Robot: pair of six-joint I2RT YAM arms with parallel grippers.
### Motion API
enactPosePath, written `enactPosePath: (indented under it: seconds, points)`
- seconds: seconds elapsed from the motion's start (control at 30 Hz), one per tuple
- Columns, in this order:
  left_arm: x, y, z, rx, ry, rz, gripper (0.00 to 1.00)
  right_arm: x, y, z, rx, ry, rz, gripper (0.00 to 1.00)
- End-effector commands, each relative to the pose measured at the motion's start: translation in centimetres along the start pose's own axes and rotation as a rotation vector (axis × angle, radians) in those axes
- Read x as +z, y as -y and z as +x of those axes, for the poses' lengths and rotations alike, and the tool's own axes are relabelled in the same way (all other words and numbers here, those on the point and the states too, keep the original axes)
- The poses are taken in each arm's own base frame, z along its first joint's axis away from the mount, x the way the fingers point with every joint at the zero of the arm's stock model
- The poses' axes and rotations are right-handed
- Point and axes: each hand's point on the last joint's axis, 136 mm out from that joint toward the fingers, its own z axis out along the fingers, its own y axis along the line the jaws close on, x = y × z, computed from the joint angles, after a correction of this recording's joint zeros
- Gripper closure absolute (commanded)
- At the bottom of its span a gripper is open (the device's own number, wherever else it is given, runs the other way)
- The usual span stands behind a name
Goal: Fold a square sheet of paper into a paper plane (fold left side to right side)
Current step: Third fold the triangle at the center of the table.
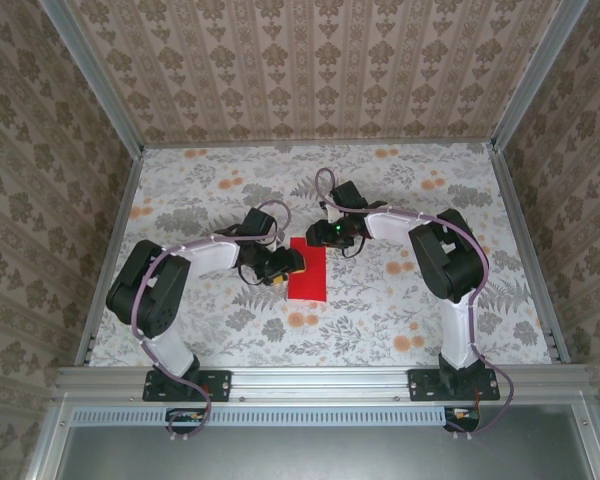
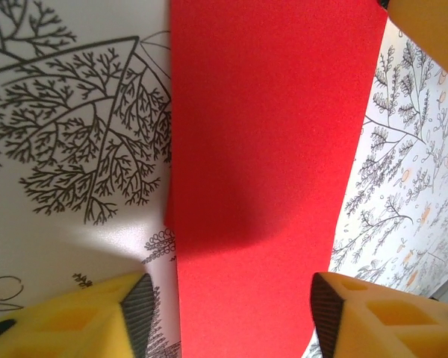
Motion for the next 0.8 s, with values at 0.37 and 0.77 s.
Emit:
enactPosePath:
  seconds: [0.37,0.77]
  points:
    - [0.0,-0.6,0.5,-0.042,-0.010,-0.029,0.81,0.7,1.4,1.7,0.006,-0.051,0.056,0.44]
    - [-0.1,-0.1,0.9,-0.132,-0.022,-0.016,1.00,-5.6,-0.4,0.2,-0.220,0.146,0.084,0.26]
